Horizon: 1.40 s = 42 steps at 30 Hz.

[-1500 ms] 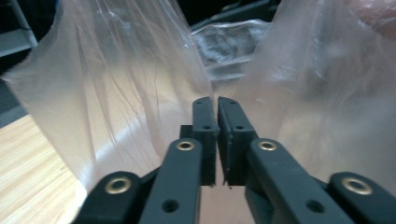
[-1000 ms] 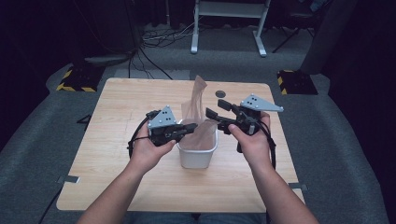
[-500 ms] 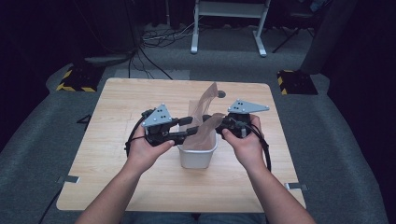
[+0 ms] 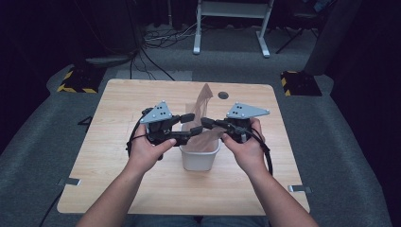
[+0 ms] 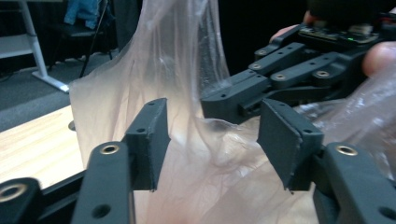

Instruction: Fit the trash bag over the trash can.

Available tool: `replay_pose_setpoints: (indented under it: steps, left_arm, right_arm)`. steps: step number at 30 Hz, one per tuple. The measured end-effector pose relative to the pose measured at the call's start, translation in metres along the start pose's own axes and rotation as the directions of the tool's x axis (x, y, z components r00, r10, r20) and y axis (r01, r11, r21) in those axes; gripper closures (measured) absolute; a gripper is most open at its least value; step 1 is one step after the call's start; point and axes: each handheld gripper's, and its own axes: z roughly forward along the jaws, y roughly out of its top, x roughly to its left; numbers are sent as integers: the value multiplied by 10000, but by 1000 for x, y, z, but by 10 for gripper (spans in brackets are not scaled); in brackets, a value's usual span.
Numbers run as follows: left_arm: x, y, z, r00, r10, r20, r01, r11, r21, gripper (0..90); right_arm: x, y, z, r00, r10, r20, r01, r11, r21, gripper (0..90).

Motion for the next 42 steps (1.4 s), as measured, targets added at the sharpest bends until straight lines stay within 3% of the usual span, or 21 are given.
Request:
replay_pose_setpoints:
  steps: [3, 8, 15, 17, 21, 22, 23, 24, 25, 27, 32, 33, 34, 36, 37, 42]
  left_arm:
    - [3, 0, -3, 10000, 71, -33, -71, 9999, 95, 761]
    - [8, -1, -10, 9962, 302, -820, -266, 9987, 445, 891]
    - [15, -5, -17, 9852, 655, -1587, -518, 9947, 891, 899]
    - [18, -7, -20, 9748, 1000, -1993, -772, 9899, 1190, 899]
    - [22, -8, -24, 9715, 1014, -2142, -765, 9896, 1217, 900]
    - [24, -8, -27, 9659, 1125, -2332, -827, 9875, 1341, 899]
    - [24, -8, -27, 9659, 1125, -2332, -827, 9875, 1341, 900]
    - [25, -9, -29, 9617, 1226, -2453, -893, 9857, 1427, 900]
    - [27, -10, -31, 9542, 1349, -2670, -962, 9835, 1531, 900]
    - [30, -10, -35, 9509, 1376, -2772, -959, 9826, 1591, 900]
    - [32, -11, -39, 9560, 1191, -2683, -811, 9856, 1485, 896]
    - [29, -10, -38, 9652, 1105, -2372, -808, 9880, 1314, 895]
    - [27, -9, -37, 9685, 1128, -2220, -857, 9880, 1281, 895]
    - [25, -8, -35, 9706, 1158, -2112, -911, 9882, 1232, 896]
    - [21, -6, -33, 9739, 1216, -1918, -1008, 9883, 1148, 896]
    - [15, -2, -28, 9777, 1267, -1677, -1099, 9883, 1061, 896]
  right_arm:
    - [0, 0, -1, 10000, -56, 4, 56, 10000, 1, 900]
    - [-5, -3, -6, 9998, 34, 182, -34, 10000, 13, 900]
    - [-17, -12, -14, 9978, 282, 601, -293, 9994, 177, 900]
    - [-20, -14, -16, 9967, 345, 732, -364, 9991, 239, 900]
    - [-25, -16, -19, 9952, 384, 897, -414, 9987, 311, 900]
    - [-27, -17, -20, 9944, 386, 984, -422, 9985, 344, 900]
    - [-28, -18, -21, 9938, 369, 1047, -413, 9984, 394, 900]
    - [-28, -19, -21, 9932, 375, 1103, -424, 9982, 426, 900]
    - [-29, -19, -22, 9928, 361, 1144, -417, 9981, 463, 900]
    - [-31, -20, -23, 9918, 371, 1219, -437, 9977, 520, 900]
    - [-34, -21, -24, 9903, 491, 1302, -561, 9971, 508, 887]
    - [-33, -20, -23, 9906, 517, 1265, -576, 9974, 438, 843]
    - [-32, -18, -22, 9912, 447, 1249, -492, 9982, 332, 781]
    - [-29, -13, -19, 9888, 295, 1460, -293, 9996, -33, 543]
    - [-28, -10, -16, 9878, 271, 1535, -237, 9994, -236, 469]
    - [-33, 4, -8, 9857, 357, 1644, -268, 9981, -559, 374]
